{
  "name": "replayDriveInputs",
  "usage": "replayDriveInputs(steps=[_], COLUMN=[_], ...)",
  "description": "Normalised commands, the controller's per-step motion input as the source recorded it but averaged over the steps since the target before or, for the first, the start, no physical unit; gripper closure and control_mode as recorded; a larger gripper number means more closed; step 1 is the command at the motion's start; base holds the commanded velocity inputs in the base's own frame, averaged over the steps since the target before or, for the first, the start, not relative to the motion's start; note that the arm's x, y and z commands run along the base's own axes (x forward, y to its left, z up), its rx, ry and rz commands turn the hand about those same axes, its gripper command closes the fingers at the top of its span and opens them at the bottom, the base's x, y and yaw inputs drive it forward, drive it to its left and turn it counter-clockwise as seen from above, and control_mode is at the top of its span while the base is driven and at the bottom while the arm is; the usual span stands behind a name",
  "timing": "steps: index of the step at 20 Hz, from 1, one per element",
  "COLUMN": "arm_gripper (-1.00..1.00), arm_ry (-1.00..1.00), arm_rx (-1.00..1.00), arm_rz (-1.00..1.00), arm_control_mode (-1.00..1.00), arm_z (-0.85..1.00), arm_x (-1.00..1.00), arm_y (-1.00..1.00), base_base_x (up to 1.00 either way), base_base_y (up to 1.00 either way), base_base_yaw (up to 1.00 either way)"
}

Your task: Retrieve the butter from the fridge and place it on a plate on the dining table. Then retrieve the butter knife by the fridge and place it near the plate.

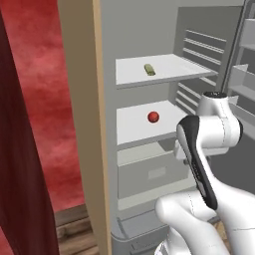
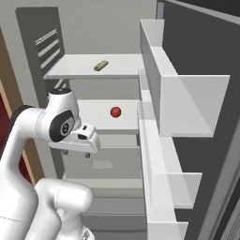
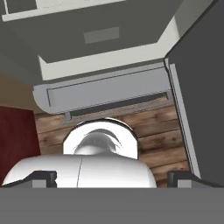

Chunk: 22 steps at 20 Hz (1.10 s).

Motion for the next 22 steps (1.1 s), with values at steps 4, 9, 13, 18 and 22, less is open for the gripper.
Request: replayDriveInputs(steps=[4, 9, 13, 18, 22], arm_gripper=[-1.0, -1.0, -1.0, -1.0, -1.0], arm_ry=[0.0, 0.0, 0.0, 0.0, 0.0], arm_rx=[0.0, 0.0, 0.0, 0.0, 0.0], arm_rz=[0.0, 0.0, 0.0, 0.0, 0.0], arm_control_mode=[1.0, 1.0, 1.0, 1.0, 1.0], arm_z=[0.0, 0.0, 0.0, 0.0, 0.0], arm_x=[0.0, 0.0, 0.0, 0.0, 0.0], arm_y=[0.0, 0.0, 0.0, 0.0, 0.0], base_base_x=[0.69, 0.58, 0.11, 0.0, -0.01], base_base_y=[0.0, 0.0, 0.0, 0.0, 0.0], base_base_yaw=[0.0, 0.0, 0.0, 0.0, 0.0])
